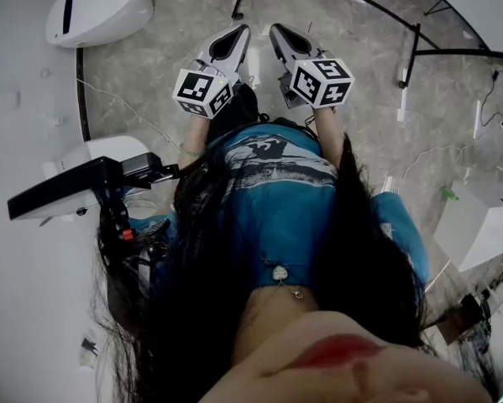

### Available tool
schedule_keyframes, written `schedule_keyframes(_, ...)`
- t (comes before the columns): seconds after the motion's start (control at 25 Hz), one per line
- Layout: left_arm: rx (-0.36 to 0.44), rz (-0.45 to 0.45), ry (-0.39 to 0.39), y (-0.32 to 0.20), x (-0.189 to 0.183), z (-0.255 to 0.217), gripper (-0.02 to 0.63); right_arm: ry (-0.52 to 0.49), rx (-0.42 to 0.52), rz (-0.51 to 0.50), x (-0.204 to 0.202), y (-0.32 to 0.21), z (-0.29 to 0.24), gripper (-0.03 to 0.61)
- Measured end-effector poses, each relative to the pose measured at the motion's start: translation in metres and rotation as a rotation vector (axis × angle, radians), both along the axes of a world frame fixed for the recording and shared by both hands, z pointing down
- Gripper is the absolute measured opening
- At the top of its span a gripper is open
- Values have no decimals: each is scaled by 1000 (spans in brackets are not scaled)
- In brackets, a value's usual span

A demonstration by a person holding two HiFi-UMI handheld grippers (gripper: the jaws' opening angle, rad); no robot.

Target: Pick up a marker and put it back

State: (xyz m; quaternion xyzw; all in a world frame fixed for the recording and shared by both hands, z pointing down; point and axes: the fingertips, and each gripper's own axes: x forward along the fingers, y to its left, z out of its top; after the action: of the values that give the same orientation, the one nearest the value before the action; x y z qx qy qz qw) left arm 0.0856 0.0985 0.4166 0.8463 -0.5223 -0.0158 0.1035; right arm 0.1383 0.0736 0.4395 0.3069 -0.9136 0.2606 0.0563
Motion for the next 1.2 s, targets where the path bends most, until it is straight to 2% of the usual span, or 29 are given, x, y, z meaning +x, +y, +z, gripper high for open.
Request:
schedule_keyframes(0.12, 6, 3, 0, -31, -44, -4, 3, 1, -3, 14, -39, -31, -1, 14)
schedule_keyframes(0.28, 38, 20, 10, -47, -87, -12, 3, 11, 2, 42, -80, -52, -3, 14)
schedule_keyframes(0.52, 5, 61, 35, -109, -141, -1, 3, 34, -37, 71, -130, -102, 8, 14)
schedule_keyframes(0.68, -32, 84, 78, -142, -147, 13, 3, 65, -64, 95, -133, -130, 17, 14)
schedule_keyframes(0.88, -62, 127, 98, -170, -128, 21, 3, 85, -86, 135, -113, -159, 21, 14)
schedule_keyframes(1.2, -46, 95, 72, -188, -139, 15, 3, 64, -55, 125, -118, -193, 11, 14)
